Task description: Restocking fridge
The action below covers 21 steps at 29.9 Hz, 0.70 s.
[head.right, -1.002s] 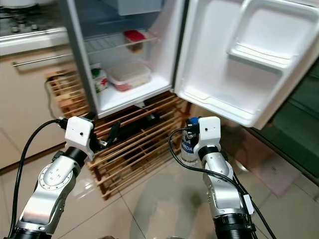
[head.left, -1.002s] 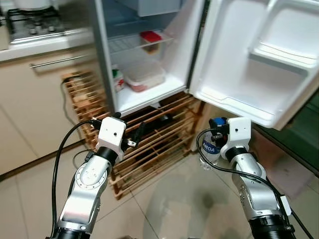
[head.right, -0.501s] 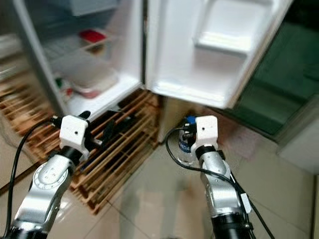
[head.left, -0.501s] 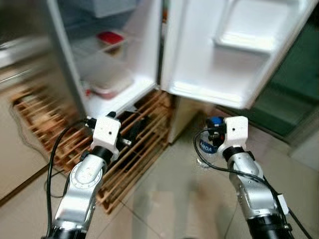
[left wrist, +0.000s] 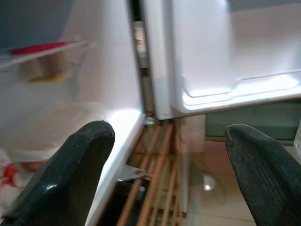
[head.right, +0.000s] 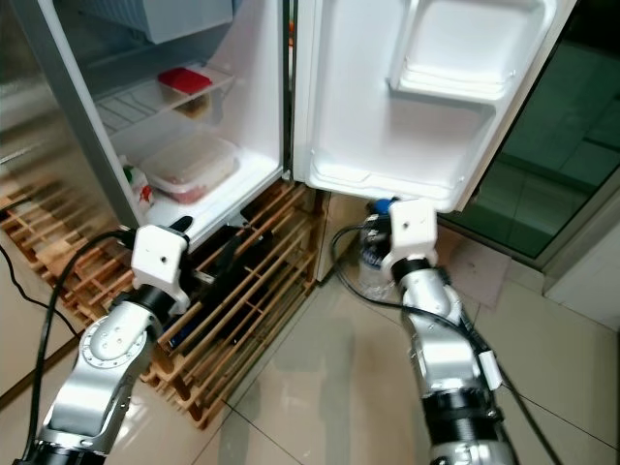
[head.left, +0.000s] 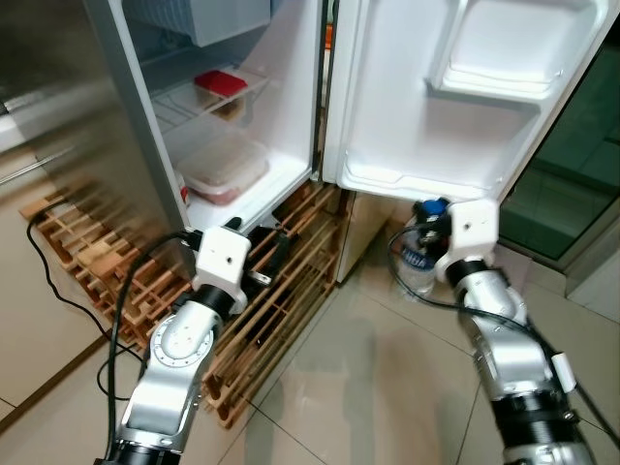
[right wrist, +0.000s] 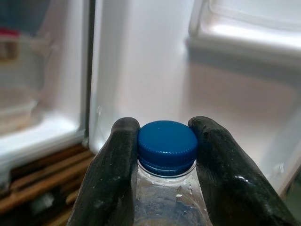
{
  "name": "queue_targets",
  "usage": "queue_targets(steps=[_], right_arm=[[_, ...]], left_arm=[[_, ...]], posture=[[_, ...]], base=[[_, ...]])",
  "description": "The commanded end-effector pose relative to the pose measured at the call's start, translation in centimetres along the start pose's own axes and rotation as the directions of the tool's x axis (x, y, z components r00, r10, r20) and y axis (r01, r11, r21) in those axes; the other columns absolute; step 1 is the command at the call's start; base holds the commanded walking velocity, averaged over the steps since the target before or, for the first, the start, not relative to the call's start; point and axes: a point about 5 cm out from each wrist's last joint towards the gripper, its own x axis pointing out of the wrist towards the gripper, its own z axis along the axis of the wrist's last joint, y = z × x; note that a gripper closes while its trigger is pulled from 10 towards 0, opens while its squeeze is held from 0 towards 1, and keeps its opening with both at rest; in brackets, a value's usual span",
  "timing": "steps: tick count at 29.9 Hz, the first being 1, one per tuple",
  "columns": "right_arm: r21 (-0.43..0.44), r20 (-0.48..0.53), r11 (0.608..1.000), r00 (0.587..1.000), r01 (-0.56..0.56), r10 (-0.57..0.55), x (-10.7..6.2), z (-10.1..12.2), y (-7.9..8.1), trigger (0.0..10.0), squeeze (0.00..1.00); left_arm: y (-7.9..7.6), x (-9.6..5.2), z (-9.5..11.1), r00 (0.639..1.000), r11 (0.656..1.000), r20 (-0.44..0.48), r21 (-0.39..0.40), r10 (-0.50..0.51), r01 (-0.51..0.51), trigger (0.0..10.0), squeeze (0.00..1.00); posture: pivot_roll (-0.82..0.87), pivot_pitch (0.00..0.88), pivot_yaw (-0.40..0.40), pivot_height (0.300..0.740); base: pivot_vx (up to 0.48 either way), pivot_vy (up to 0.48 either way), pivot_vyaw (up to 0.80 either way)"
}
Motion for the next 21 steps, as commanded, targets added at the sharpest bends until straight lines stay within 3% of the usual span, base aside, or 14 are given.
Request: queue_targets(steps=[1, 8, 15, 21], right_arm=[[-0.013, 0.070, 1.000, 0.998, -0.005, 0.006, 0.7, 1.7, 0.1, 0.0, 0.00], [-0.022, 0.163, 1.000, 0.987, -0.010, 0.014, 1.8, 4.6, -0.2, 0.0, 0.00], [-0.029, 0.193, 0.999, 0.981, -0.014, 0.019, 2.1, 5.6, -0.3, 0.0, 0.00], [-0.022, 0.250, 0.999, 0.967, -0.049, 0.053, 2.3, 7.8, 0.4, 0.0, 0.00]], left_arm=[[0.1, 0.1, 0.6, 1.000, 1.000, 0.028, 0.020, -0.009, 0.008, 10.0, 0.00], [0.0, 0.1, 0.6, 0.999, 1.000, 0.033, 0.012, -0.018, 0.018, 10.0, 0.00], [-0.2, 0.3, 0.8, 0.999, 1.000, 0.046, 0.010, -0.024, 0.024, 10.0, 0.00], [-0.4, 0.5, 0.8, 0.999, 1.000, 0.051, 0.004, -0.020, 0.020, 10.0, 0.00]], posture=[[0.02, 0.000, -0.029, 0.740], [0.01, 0.000, -0.028, 0.740], [0.01, 0.000, -0.032, 0.740], [0.01, 0.000, -0.035, 0.740]], base=[[0.480, 0.000, 0.00], [0.480, 0.000, 0.00], [0.480, 0.000, 0.00], [0.000, 0.000, 0.00]])
